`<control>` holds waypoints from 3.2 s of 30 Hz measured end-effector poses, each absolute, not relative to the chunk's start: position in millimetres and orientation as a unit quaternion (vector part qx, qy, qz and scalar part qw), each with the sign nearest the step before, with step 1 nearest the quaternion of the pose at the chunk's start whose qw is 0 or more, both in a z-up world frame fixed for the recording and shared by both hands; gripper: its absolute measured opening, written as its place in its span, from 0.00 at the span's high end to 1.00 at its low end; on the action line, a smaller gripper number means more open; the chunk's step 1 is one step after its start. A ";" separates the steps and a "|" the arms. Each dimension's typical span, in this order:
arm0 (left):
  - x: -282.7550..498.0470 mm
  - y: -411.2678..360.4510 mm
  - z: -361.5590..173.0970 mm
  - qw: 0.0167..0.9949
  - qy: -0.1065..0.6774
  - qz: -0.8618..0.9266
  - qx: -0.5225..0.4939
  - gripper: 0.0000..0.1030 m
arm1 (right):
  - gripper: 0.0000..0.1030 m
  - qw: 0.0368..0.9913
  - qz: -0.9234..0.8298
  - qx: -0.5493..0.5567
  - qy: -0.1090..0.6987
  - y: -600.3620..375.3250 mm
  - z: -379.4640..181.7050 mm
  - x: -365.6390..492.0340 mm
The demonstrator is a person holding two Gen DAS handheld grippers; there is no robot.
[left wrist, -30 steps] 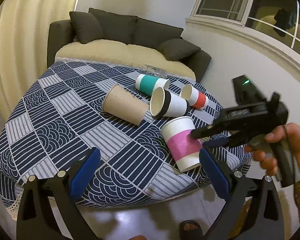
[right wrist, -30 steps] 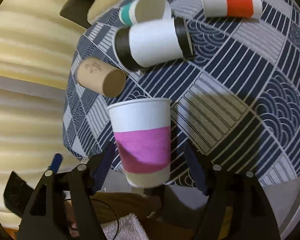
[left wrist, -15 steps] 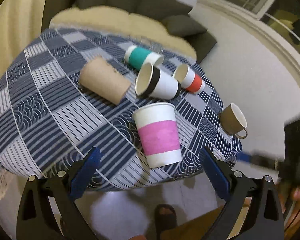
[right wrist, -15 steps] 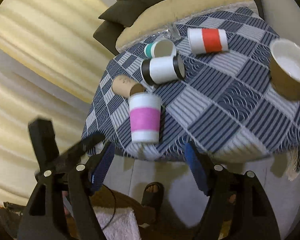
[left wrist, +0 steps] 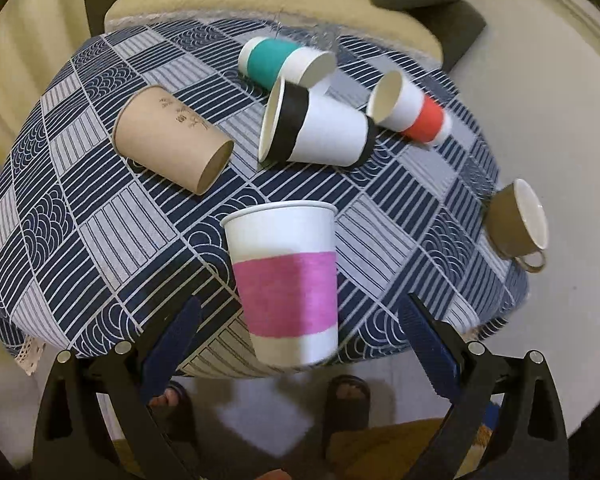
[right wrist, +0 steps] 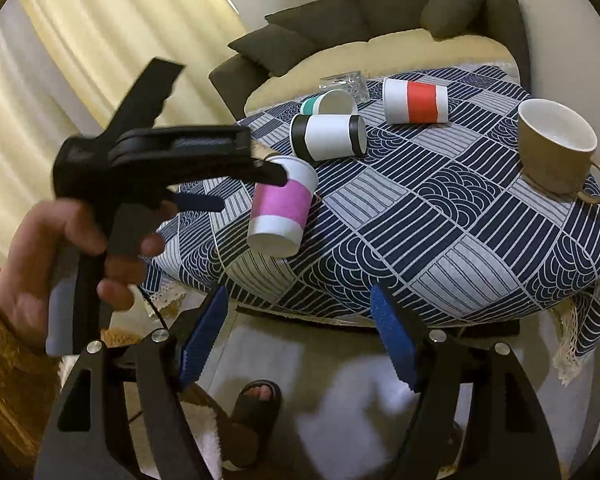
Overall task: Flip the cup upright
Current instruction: 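Grasp the upright pink-banded cup with the left gripper while the right gripper releases it, then lower the pink-banded cup upright onto the table and open the left gripper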
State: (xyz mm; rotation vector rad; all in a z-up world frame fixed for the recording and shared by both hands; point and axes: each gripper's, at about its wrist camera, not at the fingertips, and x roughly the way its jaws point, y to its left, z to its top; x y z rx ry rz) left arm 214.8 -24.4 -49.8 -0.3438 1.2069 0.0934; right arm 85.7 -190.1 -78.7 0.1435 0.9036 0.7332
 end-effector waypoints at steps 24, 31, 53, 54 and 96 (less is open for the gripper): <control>249.5 -21.5 -81.3 0.775 0.604 0.092 -0.160 0.38 | 0.28 0.802 0.382 0.108 0.447 -192.8 -89.8 94.2; 245.9 -24.1 -68.9 0.786 0.591 0.083 -0.161 0.38 | 0.28 0.800 0.383 0.114 0.447 -194.0 -90.2 94.8; 162.8 -60.5 -22.8 0.968 0.242 0.014 -0.070 0.38 | 0.28 0.862 0.372 0.105 0.329 -218.9 -46.5 71.9; 159.3 -63.0 -25.9 0.972 0.226 0.018 -0.064 0.38 | 0.28 0.863 0.372 0.106 0.325 -220.1 -45.1 71.6; 139.5 -78.6 -116.0 0.985 0.113 0.128 -0.009 0.10 | 0.28 0.867 0.362 0.062 0.335 -204.7 -55.8 82.4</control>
